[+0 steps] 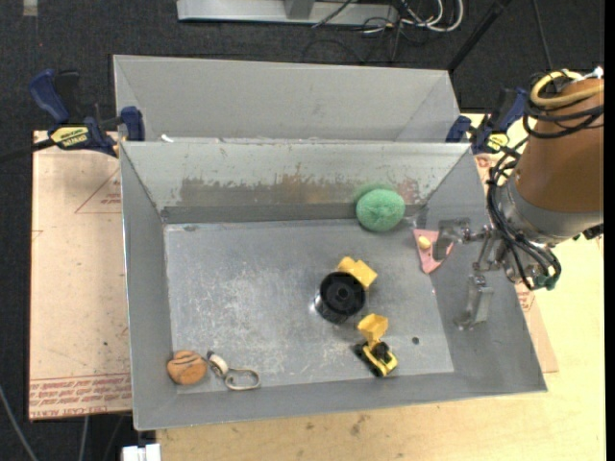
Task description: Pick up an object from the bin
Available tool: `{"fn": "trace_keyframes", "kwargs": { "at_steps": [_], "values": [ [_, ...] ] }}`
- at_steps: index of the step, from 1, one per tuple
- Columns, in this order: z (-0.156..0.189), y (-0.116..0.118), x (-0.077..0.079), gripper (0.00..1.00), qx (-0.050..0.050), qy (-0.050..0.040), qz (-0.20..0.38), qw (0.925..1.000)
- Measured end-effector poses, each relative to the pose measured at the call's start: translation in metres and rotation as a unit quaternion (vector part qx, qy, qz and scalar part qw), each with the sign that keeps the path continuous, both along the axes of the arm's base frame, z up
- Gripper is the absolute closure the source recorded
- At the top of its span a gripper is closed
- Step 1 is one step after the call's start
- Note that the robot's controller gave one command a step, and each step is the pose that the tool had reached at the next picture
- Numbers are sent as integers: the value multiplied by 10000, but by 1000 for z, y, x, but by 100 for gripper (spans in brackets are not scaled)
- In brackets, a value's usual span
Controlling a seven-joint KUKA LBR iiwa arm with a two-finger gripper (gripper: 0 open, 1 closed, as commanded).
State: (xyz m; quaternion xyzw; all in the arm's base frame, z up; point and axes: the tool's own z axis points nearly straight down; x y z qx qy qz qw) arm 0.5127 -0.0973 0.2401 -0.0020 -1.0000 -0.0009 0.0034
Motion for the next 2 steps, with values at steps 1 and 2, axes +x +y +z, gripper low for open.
{"fn": "trace_keyframes", "kwargs": {
  "at_steps": [1,2],
  "values": [
    [4,1,1,0,-8,-40,18,10000],
    [3,1,2,0,-10,-47,2,10000]
  ]
}}
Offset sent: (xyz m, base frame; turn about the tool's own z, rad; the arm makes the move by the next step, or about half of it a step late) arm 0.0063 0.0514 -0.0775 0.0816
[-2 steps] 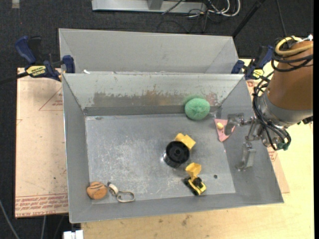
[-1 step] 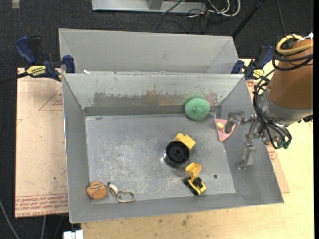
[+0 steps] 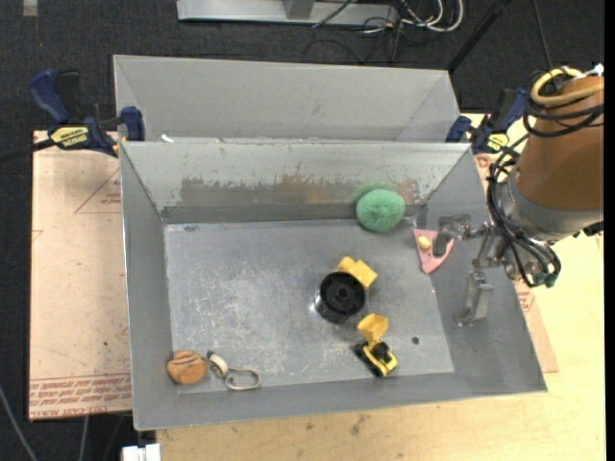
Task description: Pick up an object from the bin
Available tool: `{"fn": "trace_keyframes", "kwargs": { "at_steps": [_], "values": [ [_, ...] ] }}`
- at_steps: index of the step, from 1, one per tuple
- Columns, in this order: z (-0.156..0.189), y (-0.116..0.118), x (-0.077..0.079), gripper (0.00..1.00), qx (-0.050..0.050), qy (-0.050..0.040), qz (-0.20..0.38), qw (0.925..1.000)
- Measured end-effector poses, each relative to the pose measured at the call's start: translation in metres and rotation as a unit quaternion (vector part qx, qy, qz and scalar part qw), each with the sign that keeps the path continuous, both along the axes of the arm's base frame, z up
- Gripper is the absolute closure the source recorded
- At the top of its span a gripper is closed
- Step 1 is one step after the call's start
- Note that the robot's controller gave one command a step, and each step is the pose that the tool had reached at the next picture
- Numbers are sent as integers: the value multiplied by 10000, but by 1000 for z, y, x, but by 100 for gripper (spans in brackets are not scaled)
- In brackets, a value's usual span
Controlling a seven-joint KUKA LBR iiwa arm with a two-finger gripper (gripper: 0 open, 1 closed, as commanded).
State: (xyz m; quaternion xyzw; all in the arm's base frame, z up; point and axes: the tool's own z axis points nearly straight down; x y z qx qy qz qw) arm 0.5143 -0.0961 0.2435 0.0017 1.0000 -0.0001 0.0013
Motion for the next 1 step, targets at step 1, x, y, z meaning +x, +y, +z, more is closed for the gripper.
{"fn": "trace_keyframes", "kwargs": {
  "at_steps": [1],
  "values": [
    [-40,15,-1,0,18,36,75,10000]
  ]
}}
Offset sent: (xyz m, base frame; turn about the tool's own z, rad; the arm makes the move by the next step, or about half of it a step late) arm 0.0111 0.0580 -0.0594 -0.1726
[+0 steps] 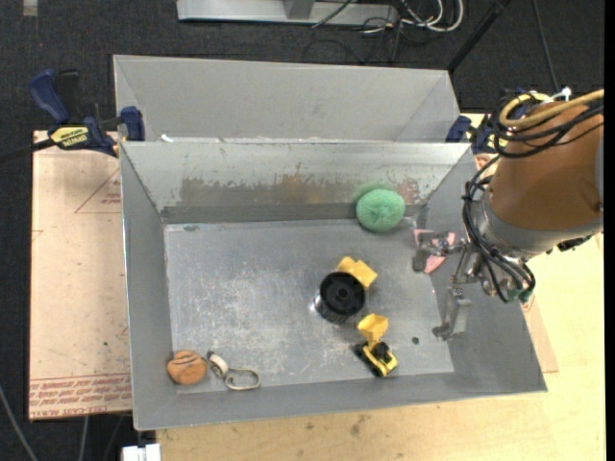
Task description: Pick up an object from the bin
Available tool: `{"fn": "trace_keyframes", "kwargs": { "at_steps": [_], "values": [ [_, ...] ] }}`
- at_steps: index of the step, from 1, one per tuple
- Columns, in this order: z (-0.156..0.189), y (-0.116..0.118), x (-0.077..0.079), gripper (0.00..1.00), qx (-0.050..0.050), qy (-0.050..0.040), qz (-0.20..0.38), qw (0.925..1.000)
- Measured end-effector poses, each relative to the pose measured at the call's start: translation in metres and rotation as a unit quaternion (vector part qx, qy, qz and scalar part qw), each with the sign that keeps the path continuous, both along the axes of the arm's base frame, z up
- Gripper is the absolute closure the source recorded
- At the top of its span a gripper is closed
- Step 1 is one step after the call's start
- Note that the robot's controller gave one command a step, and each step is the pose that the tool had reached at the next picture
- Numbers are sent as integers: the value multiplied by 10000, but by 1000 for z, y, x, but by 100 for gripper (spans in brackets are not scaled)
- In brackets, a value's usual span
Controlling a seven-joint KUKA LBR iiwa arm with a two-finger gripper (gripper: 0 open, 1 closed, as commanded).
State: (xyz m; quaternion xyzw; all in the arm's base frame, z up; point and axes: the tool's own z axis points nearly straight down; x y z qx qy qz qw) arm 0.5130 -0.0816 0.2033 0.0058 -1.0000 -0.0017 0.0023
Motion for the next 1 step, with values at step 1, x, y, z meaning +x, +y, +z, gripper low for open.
{"fn": "trace_keyframes", "kwargs": {
  "at_steps": [1],
  "values": [
    [2,-1,1,0,-12,-8,116,9999]
  ]
}}
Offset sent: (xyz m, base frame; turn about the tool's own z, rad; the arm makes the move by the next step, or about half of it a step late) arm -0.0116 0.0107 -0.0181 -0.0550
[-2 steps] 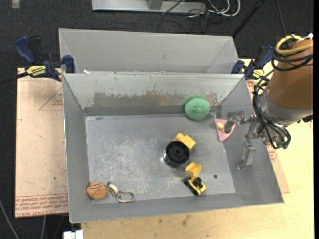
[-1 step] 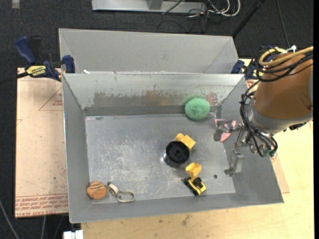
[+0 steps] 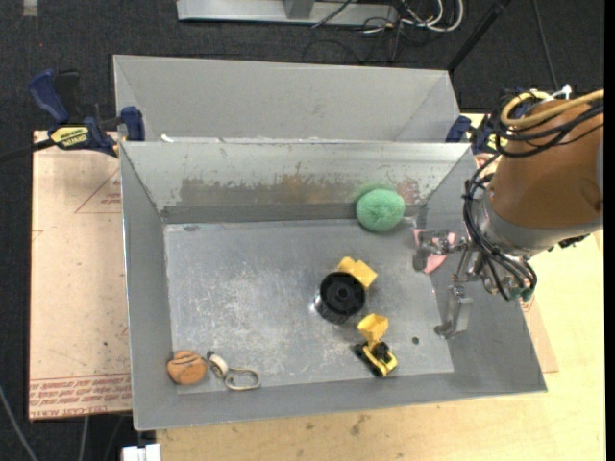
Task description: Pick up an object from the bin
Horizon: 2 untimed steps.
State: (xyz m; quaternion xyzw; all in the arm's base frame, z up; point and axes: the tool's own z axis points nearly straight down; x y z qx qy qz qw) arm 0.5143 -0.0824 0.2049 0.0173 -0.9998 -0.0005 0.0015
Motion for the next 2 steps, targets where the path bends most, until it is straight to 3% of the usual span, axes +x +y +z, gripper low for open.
{"fn": "trace_keyframes", "kwargs": {
  "at_steps": [1,2],
  "values": [
    [-15,19,-8,0,9,-27,228,9997],
    [-57,37,12,0,-11,-44,-270,9996]
  ]
}}
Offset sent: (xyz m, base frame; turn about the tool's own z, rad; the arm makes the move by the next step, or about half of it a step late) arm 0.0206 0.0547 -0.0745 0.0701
